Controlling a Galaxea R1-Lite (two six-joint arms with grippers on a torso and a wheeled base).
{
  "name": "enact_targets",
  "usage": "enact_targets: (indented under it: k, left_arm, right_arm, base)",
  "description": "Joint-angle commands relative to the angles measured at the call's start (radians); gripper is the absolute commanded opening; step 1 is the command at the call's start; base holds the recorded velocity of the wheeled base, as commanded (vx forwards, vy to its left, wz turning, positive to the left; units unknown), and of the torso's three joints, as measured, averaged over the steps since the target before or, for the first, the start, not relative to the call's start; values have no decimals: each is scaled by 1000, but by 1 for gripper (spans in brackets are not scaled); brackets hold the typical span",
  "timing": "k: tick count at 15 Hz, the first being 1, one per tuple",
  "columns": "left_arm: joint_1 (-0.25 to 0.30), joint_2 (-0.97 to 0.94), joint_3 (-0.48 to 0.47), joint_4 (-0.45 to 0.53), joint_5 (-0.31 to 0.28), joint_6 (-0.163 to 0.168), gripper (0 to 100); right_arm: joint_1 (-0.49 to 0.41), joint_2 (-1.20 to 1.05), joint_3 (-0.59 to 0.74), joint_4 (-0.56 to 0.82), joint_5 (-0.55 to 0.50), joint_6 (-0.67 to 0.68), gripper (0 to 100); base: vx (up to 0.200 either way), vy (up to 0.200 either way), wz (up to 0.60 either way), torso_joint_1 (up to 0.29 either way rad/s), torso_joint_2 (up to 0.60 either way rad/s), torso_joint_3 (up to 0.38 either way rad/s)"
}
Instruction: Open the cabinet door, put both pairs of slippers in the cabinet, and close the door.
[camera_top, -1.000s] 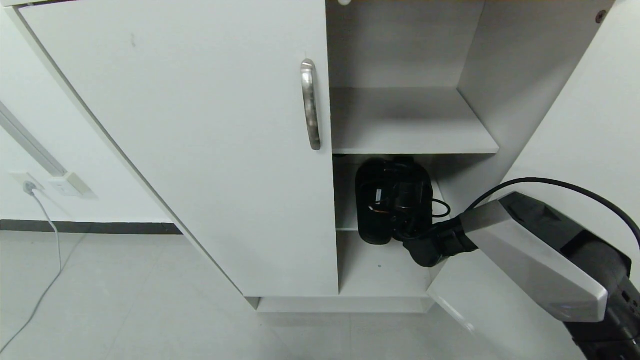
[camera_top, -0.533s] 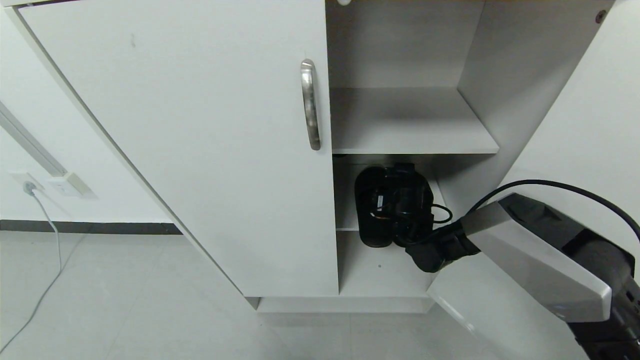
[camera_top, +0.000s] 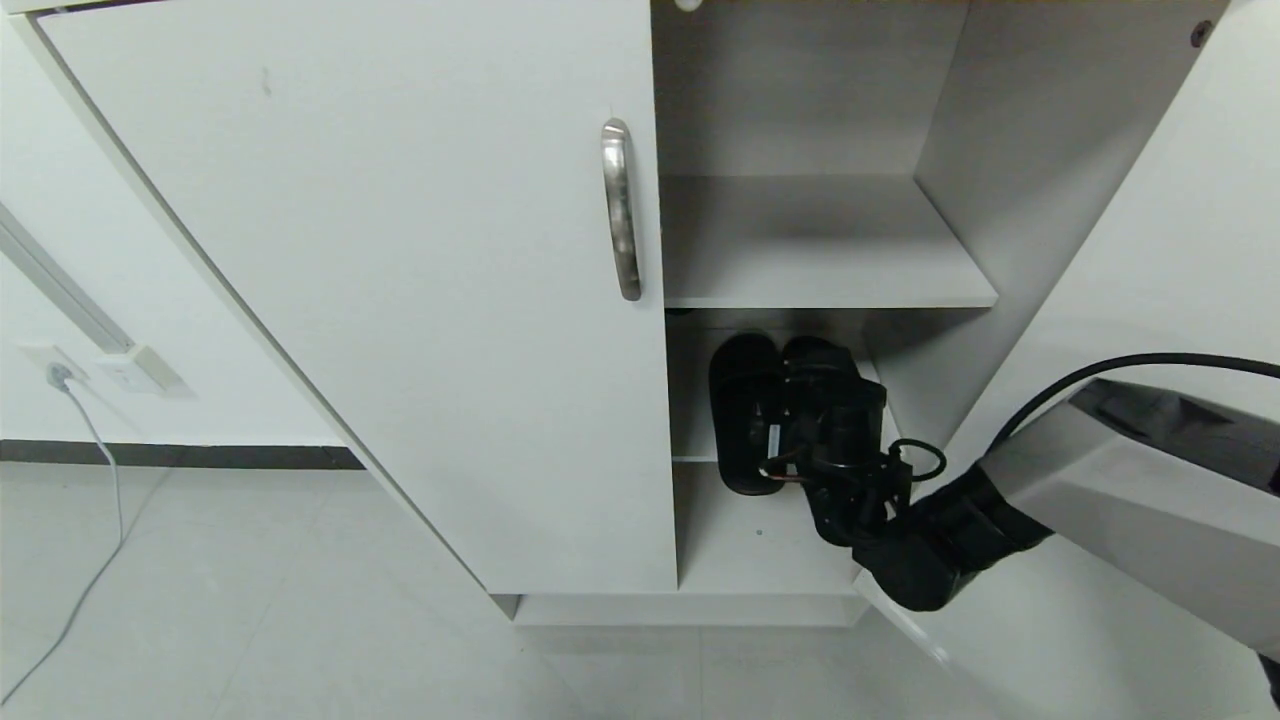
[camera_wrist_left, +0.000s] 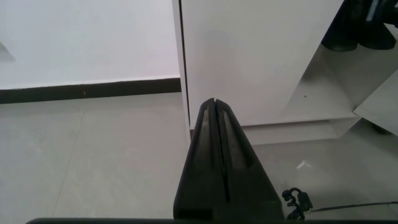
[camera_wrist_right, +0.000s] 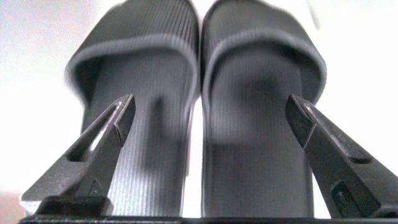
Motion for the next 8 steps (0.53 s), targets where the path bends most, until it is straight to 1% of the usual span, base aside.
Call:
enact_targets:
  k: [1,2,3,8]
  left_arm:
    - [0,1,0,0,0,0,0]
    - [0,0,0,0,0,0,0]
    - [0,1,0,0,0,0,0]
    - [0,1,0,0,0,0,0]
  right_arm:
    - [59,-125,175,-72,-1,0,100]
    - [86,-159,259,-125,-1,-1,100]
    - [96,-171,297,-148,-1,-1,100]
    - [114,-168,305,-153,-2,-6,100]
  base:
    - [0,0,0,0,0,0]
    - [0,0,0,0,0,0]
    - [0,0,0,0,0,0]
    - [0,0,0,0,0,0]
